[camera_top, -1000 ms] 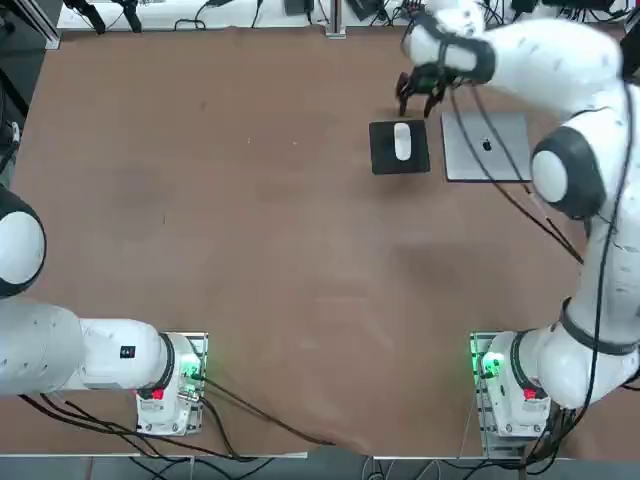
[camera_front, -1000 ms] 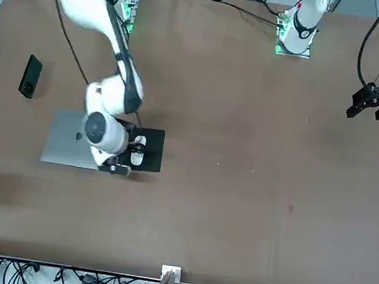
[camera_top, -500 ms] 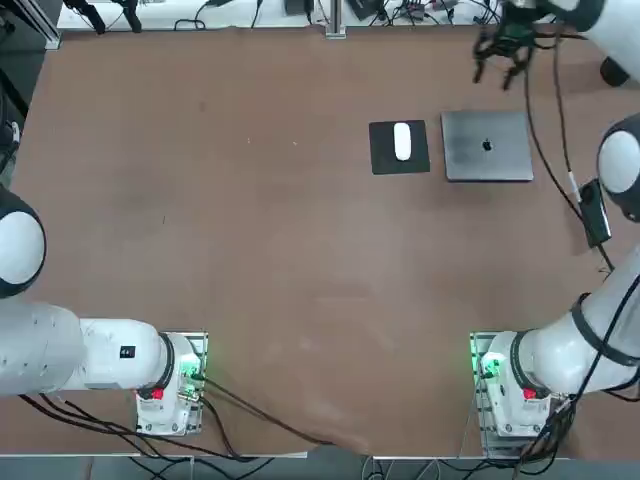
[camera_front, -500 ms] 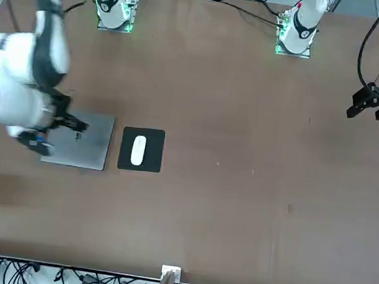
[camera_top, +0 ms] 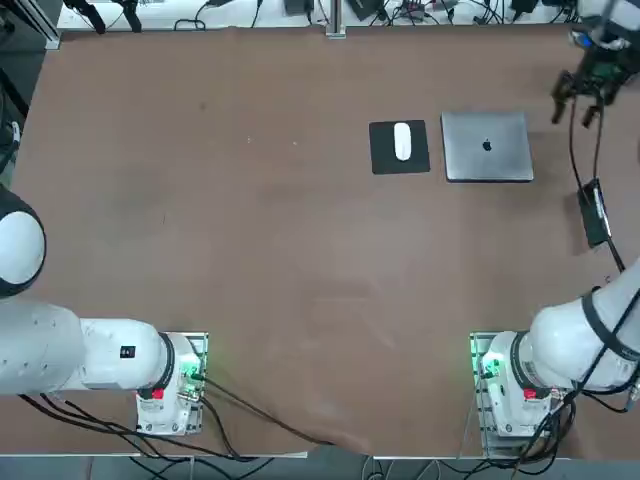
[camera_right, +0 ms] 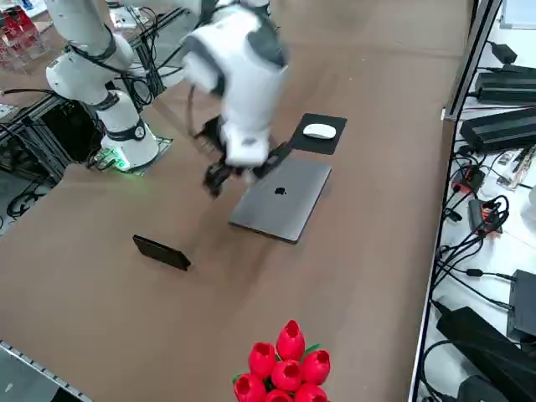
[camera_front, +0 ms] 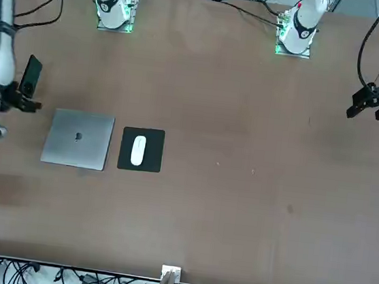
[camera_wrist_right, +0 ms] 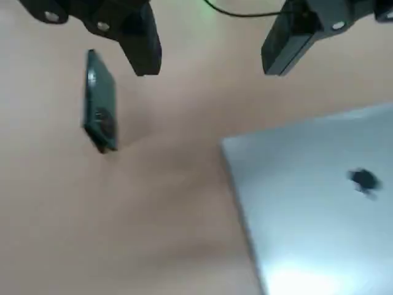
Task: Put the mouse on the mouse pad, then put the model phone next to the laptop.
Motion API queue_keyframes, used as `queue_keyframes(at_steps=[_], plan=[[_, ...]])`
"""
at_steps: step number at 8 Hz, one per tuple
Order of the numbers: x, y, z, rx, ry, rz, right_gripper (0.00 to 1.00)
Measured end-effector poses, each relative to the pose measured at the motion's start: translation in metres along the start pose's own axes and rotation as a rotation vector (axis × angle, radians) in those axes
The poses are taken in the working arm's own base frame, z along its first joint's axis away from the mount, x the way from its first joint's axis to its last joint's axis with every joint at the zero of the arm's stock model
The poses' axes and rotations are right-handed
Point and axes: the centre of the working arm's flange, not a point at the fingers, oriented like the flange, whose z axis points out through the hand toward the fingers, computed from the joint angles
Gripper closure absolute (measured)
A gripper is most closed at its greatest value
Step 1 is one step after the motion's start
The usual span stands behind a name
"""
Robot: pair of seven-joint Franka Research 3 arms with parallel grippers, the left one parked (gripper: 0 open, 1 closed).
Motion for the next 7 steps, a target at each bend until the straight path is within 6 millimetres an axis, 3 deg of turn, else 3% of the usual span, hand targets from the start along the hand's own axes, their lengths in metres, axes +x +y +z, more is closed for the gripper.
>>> queue_keyframes(at_steps=[2,3,5,7], plan=[[-0.034,0.098,0.063,0.053,0.081,-0.043,0.00],[-0.053,0.123,0.097,0.065,0.120,-0.029,0.00],[-0.077,0.136,0.142,0.081,0.144,-0.014,0.00],[-0.086,0.141,0.159,0.089,0.146,-0.034,0.00]])
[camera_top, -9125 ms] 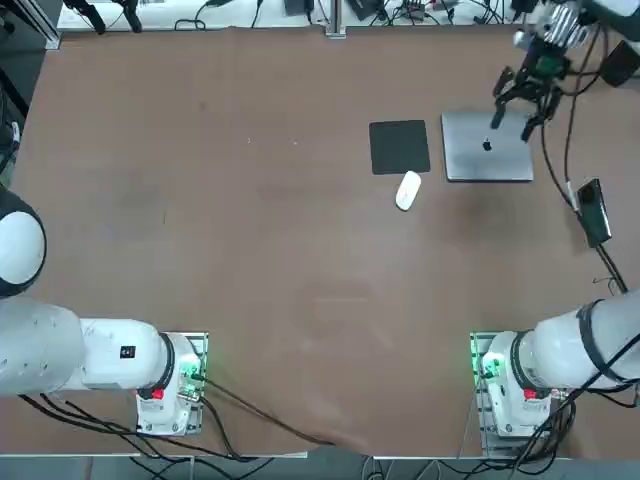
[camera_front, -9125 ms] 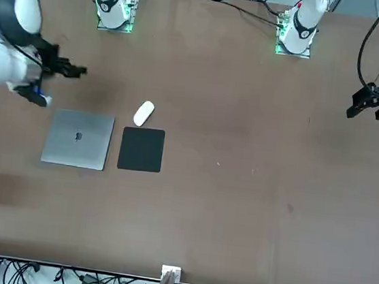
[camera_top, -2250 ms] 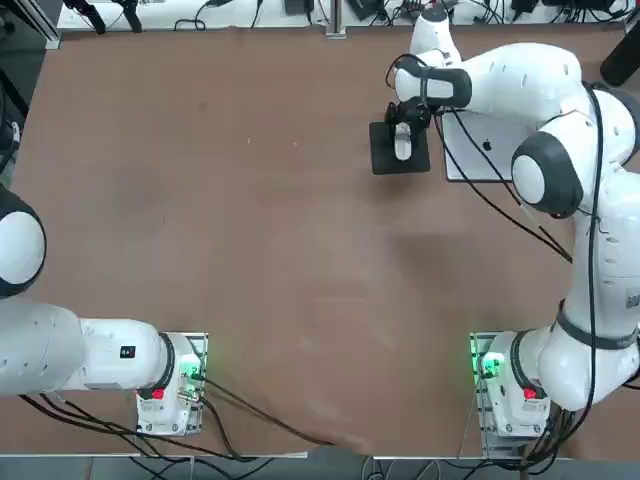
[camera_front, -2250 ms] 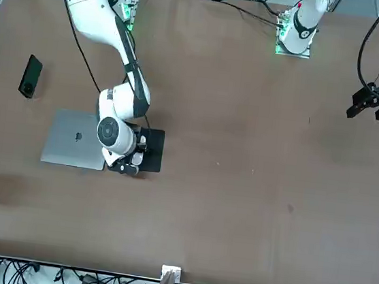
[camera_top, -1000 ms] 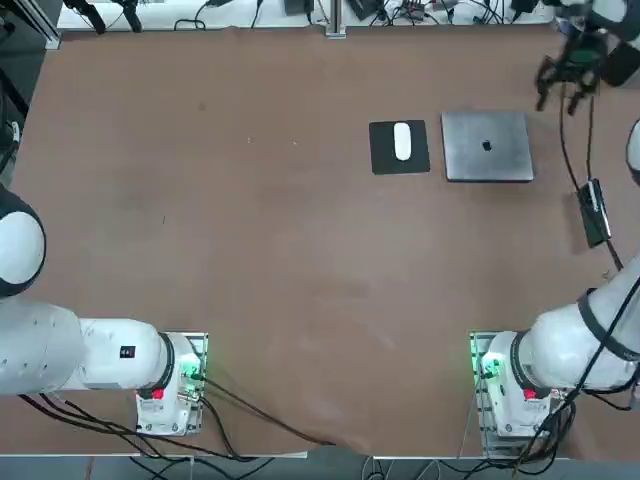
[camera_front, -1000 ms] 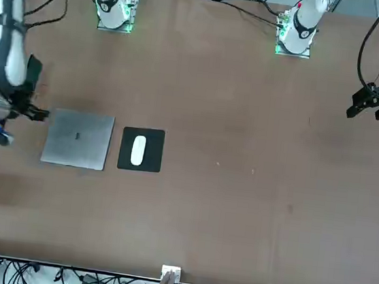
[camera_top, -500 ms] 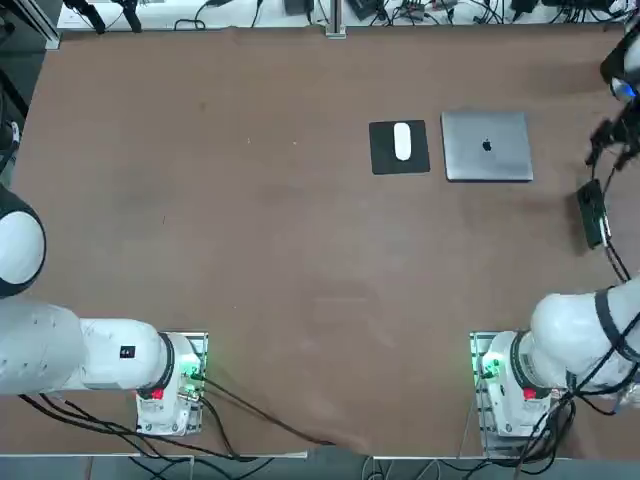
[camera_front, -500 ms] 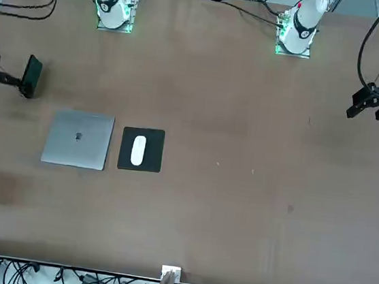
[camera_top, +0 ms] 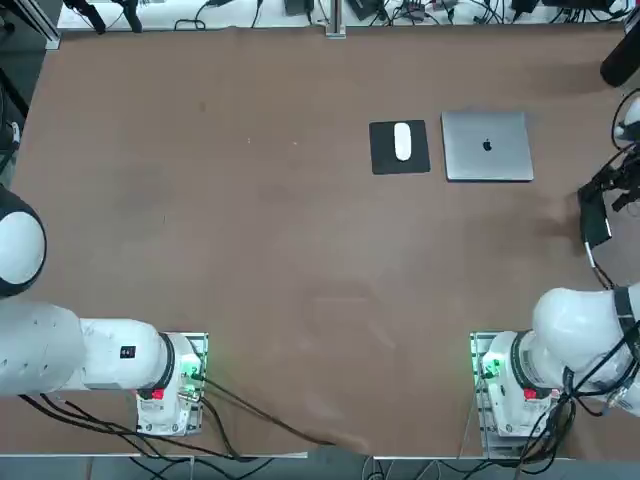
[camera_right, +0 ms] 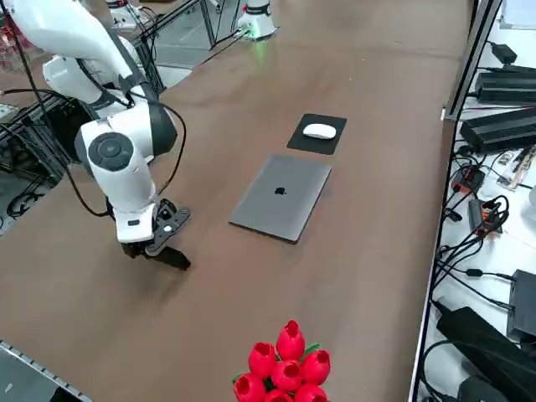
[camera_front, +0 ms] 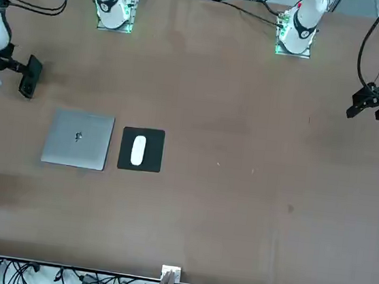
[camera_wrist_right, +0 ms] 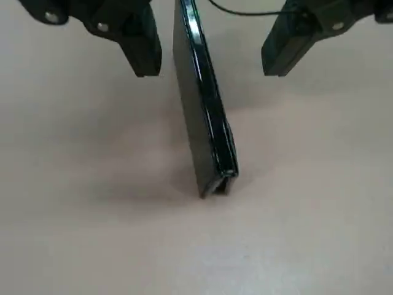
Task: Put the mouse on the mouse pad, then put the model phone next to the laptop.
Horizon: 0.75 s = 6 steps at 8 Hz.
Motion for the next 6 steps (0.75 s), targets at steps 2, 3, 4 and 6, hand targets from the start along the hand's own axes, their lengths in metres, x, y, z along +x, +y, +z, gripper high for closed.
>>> queue_keyframes(at_steps=[2,3,4,6], plan=[[-0.001,0.003,0.009,-0.011,0.032,-0.013,0.00],[-0.002,0.007,0.020,-0.015,0.044,-0.023,0.02],[-0.005,0.012,0.031,-0.011,0.044,-0.028,0.03],[-0.008,0.018,0.038,-0.007,0.041,-0.040,0.35]])
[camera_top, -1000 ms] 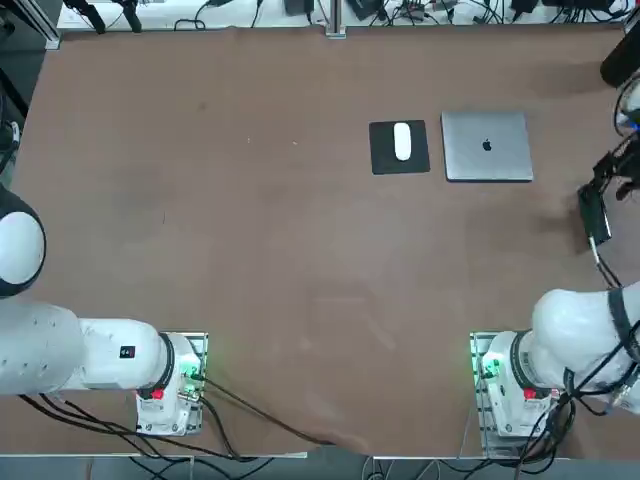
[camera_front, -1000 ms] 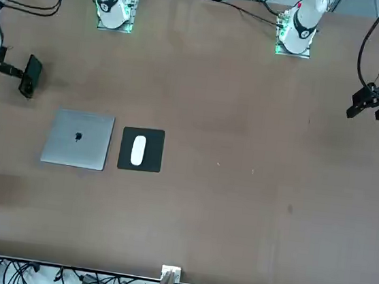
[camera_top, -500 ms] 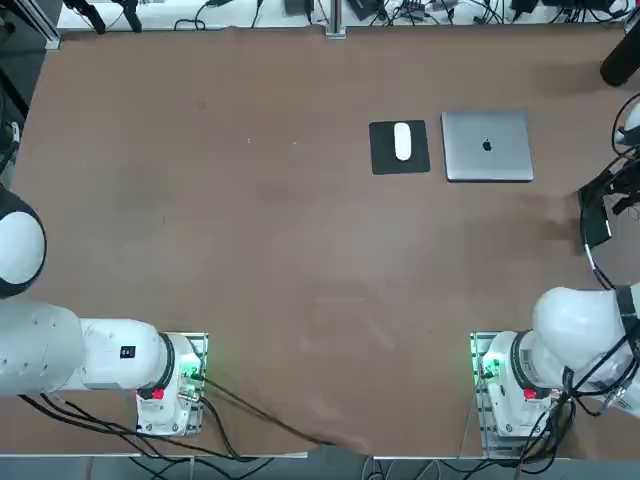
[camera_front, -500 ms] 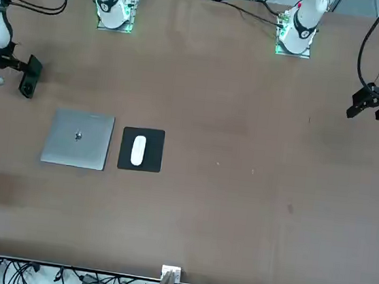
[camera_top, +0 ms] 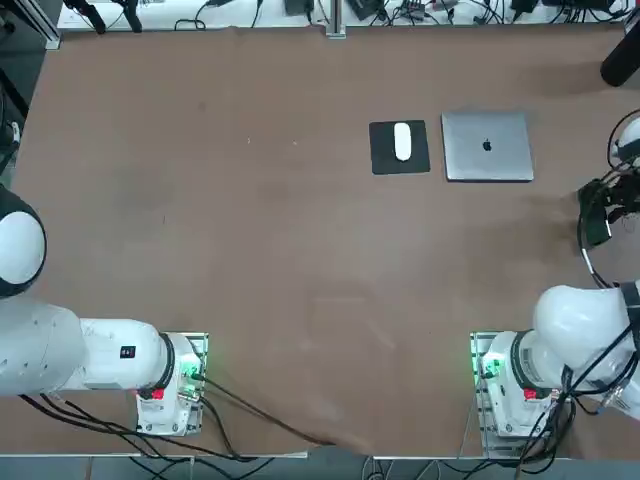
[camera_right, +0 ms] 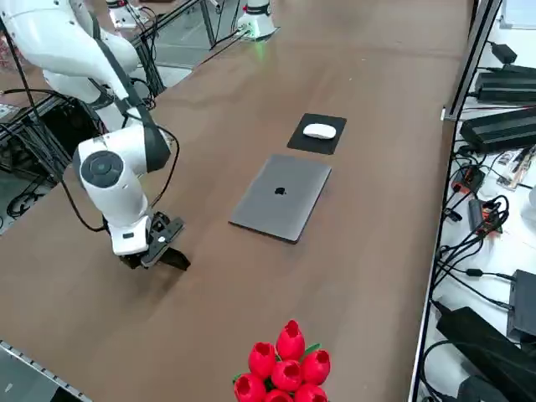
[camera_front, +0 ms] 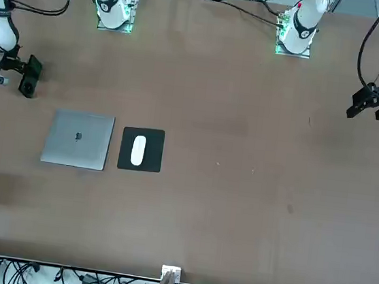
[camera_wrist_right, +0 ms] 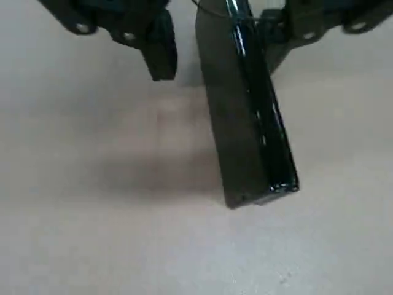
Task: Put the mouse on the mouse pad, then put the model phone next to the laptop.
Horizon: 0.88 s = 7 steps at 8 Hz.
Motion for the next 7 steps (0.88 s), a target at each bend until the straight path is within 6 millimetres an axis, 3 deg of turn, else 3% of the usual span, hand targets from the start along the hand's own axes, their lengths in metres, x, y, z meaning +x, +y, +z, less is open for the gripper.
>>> queue_keyframes(at_steps=[2,3,5,7], plan=[[0.004,-0.005,-0.004,-0.002,0.006,-0.013,0.74],[0.006,-0.008,-0.006,-0.003,0.011,-0.022,0.84],[0.022,-0.024,-0.022,-0.007,0.024,-0.064,0.84],[0.059,-0.057,-0.063,0.065,0.027,-0.096,0.84]])
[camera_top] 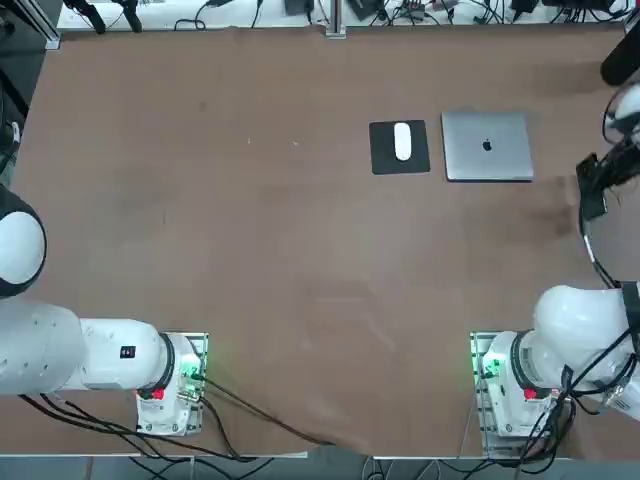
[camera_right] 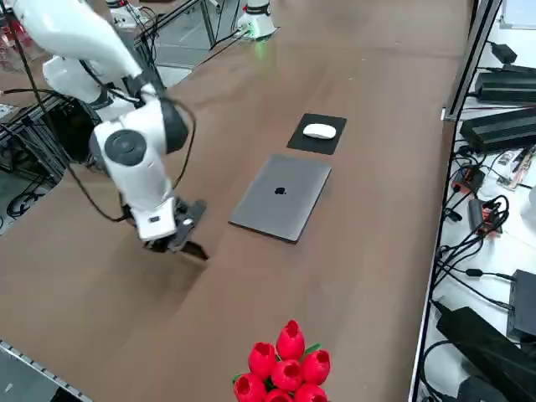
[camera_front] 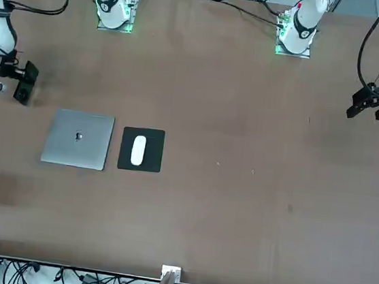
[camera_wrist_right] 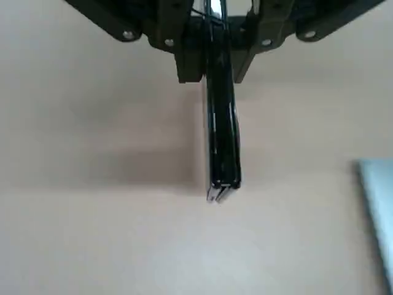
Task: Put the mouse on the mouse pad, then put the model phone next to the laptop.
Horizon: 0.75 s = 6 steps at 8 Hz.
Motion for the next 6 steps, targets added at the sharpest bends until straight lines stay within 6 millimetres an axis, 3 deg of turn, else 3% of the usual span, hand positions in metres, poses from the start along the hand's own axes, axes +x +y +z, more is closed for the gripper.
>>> queue_keyframes(at_steps=[2,6], plan=[[0.043,-0.025,-0.025,0.147,0.002,0.001,0.84],[0.109,-0.006,0.014,0.326,-0.001,-0.058,0.84]])
